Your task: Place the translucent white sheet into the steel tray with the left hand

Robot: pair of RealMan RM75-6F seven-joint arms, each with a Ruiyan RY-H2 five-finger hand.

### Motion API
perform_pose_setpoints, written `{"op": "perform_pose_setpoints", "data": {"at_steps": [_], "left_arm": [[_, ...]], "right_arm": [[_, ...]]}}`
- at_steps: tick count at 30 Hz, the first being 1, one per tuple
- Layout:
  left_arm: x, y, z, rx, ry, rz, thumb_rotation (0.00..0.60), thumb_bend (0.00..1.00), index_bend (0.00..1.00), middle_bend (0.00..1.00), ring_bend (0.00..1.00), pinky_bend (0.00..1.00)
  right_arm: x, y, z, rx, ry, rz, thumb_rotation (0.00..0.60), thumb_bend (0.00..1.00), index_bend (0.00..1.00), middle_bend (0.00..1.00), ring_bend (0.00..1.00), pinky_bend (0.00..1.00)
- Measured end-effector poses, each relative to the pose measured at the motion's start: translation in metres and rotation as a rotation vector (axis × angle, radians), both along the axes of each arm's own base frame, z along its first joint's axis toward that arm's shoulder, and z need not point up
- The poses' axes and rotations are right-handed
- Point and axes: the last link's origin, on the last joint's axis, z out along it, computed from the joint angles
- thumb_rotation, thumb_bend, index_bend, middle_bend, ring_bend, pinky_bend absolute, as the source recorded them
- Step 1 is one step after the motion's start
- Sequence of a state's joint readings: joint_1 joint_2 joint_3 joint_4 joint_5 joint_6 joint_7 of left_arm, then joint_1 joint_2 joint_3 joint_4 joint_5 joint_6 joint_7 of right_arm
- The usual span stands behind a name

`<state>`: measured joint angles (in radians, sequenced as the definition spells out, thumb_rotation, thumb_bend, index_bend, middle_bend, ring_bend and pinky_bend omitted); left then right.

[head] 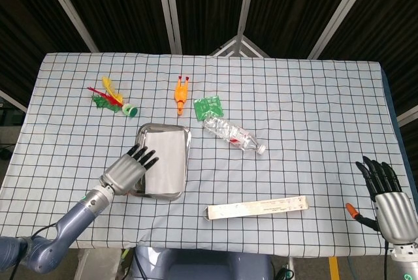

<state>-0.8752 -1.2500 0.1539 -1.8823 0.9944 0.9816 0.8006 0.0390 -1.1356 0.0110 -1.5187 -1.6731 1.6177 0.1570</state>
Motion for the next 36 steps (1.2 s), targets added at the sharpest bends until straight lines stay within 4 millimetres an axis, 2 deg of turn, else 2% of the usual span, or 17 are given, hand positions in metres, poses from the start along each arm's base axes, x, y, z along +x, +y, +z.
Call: {"op": "perform_pose_setpoints", "data": {"at_steps": [7, 13, 27, 36], "left_arm": [[-0.006, -0.035, -0.008, -0.189, -0.011, 0.093, 0.600, 0.22, 0.00, 0.00, 0.00, 0.00], [-0.006, -0.049, -0.019, -0.217, -0.069, 0.209, 0.600, 0.22, 0.00, 0.00, 0.00, 0.00], [0.012, -0.056, -0.039, -0.067, -0.187, 0.323, 0.600, 0.22, 0.00, 0.00, 0.00, 0.00], [0.026, -0.056, -0.055, -0.052, -0.226, 0.413, 0.600, 0.22, 0.00, 0.00, 0.00, 0.00]], "right_arm": [[0.000, 0.000, 0.000, 0.003, 0.000, -0.005, 0.600, 0.29, 0.00, 0.00, 0.00, 0.00], [-0.001, 0.000, 0.000, 0.005, -0.002, -0.008, 0.600, 0.29, 0.00, 0.00, 0.00, 0.00], [0.000, 0.000, -0.001, 0.008, -0.004, -0.006, 0.600, 0.29, 0.00, 0.00, 0.00, 0.00], [0.000, 0.000, 0.000, 0.007, -0.006, -0.007, 0.600, 0.29, 0.00, 0.00, 0.00, 0.00]]}}
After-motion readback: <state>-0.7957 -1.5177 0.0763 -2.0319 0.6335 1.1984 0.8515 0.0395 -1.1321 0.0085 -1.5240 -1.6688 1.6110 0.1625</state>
